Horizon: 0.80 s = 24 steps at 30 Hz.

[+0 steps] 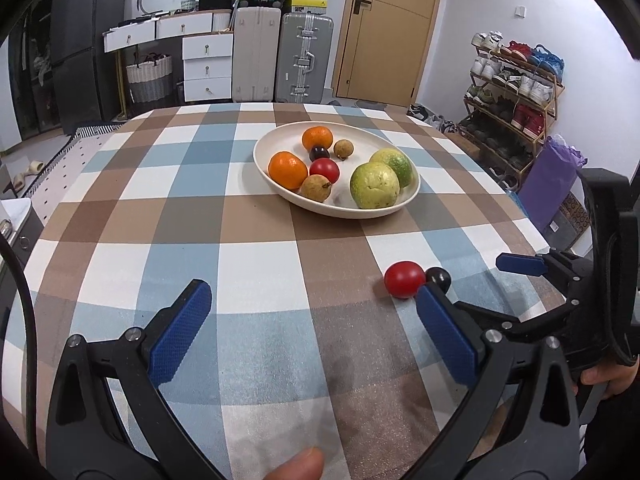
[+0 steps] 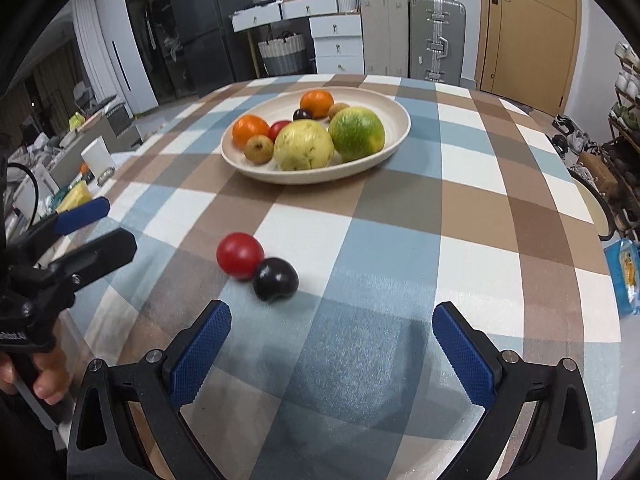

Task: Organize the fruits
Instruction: 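Withdraw both tools toward the last red tomato and dark plum, then grasp the dark plum with the right tool while the left tool grasps the red tomato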

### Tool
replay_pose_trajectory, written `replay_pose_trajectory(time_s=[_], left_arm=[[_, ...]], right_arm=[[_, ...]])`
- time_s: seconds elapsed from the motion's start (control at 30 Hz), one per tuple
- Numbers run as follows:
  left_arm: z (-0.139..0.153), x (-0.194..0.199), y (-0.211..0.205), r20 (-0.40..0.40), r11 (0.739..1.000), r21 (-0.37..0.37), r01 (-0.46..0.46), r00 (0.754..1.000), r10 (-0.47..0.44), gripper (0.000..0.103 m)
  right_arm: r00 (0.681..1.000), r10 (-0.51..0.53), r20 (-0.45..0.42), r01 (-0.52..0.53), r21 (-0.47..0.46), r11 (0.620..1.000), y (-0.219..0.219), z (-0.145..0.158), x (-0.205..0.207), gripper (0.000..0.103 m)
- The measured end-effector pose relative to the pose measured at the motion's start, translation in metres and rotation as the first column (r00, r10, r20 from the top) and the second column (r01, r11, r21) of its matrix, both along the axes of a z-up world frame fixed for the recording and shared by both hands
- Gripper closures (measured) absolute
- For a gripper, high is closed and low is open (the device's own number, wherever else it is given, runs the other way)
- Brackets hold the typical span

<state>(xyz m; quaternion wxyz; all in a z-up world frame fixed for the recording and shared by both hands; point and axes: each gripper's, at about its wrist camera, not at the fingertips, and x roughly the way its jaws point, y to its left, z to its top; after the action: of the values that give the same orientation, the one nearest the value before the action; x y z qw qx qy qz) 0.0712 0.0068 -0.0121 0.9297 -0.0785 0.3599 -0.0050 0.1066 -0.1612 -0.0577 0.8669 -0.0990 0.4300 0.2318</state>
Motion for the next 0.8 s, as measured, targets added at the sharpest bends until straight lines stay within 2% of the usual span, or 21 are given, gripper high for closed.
replay_pose_trajectory(time_s=[0.13,0.4,0.63,0.8], left_arm=[[-0.003,0.002,0.001,-0.016,1.000,-0.018,-0.001,1.000,0.000,0.001],[-0.009,0.012,-0.003,-0.049,1.000,0.006,0.015,0.999,-0.014,0.001],[-0.013,0.025,0.002,-0.069,1.000,-0.013,0.008,0.998,-0.009,0.001],[-0.015,0.030,0.004,-0.080,1.000,-0.014,0.006,0.997,-0.007,0.001]], right_arm=[[1.000,0.008,-0.010,-0.008,-0.021,1.000,0.003,-0.003,0.002,0.001],[0.998,0.059,-0.001,-0.059,-0.090,0.994,0.016,-0.009,0.008,0.009],[0.993,0.114,-0.004,-0.114,-0.073,0.991,0.018,-0.007,0.017,0.022],[0.986,0.167,0.001,-0.167,-0.080,0.983,0.021,-0.006,0.018,0.024]])
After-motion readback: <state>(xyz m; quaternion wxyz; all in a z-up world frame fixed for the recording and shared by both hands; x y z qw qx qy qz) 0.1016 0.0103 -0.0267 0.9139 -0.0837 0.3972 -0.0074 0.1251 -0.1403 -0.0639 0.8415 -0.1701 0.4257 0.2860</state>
